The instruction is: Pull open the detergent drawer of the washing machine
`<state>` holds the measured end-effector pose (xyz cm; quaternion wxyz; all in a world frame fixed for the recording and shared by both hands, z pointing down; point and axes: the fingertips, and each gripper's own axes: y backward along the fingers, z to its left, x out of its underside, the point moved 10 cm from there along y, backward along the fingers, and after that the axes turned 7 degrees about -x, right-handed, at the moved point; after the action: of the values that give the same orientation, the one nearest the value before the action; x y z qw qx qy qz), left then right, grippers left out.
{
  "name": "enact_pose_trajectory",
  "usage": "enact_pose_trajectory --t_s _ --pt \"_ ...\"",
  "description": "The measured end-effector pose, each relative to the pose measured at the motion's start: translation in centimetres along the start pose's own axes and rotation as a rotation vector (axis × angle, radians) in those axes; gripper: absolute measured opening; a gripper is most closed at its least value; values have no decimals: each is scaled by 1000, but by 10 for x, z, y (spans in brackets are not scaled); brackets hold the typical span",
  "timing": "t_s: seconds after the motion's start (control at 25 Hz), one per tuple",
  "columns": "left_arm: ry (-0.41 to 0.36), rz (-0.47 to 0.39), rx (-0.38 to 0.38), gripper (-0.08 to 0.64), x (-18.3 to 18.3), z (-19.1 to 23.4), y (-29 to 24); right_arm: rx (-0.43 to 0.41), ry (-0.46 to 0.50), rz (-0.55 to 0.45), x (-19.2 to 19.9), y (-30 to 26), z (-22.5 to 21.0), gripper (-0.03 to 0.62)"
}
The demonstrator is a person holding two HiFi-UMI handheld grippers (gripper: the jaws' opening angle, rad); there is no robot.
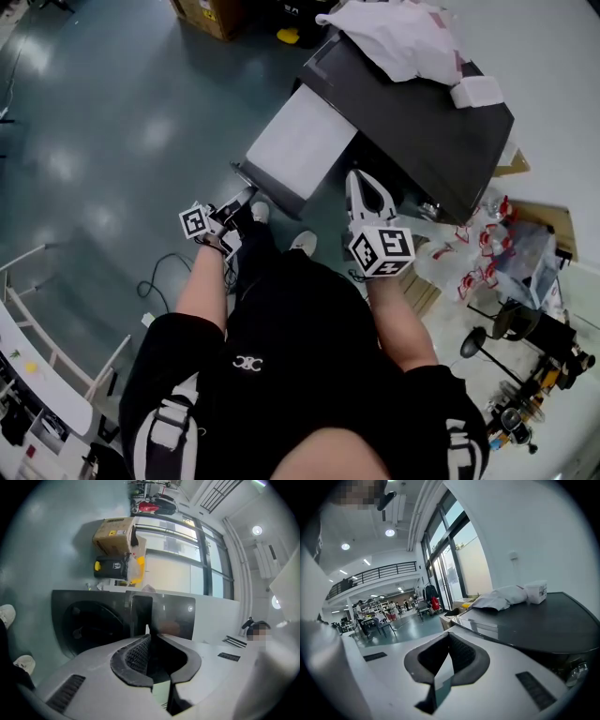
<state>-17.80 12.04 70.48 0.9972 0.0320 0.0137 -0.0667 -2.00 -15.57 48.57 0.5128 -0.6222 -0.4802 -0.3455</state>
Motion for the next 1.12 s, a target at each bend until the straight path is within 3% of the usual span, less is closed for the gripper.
enact_pose_trajectory --t_s 0.08,0.16,0.24,0.4,0.52,0.84,1.12 --pt "2 -22 22 9 0 -3 3 -12 2 4 0 -3 1 3" --pt "-8 -100 111 2 -7 -12 11 -21 4 9 1 -6 1 3" --pt "-48 -152 151 2 -18 -22 18 -28 1 15 3 -8 0 3" --pt "-100 -142 117 2 -30 -30 23 -41 -13 28 7 -12 0 3" --pt "-170 -205 55 2 -35 -40 29 -57 -5 21 4 -15 1 3" --pt "-524 -313 -224 0 -41 -114 38 -68 3 -30 -11 -14 1 3" --pt "-1029 -322 -362 0 -49 -222 2 -89 30 -120 -37 -19 9 3"
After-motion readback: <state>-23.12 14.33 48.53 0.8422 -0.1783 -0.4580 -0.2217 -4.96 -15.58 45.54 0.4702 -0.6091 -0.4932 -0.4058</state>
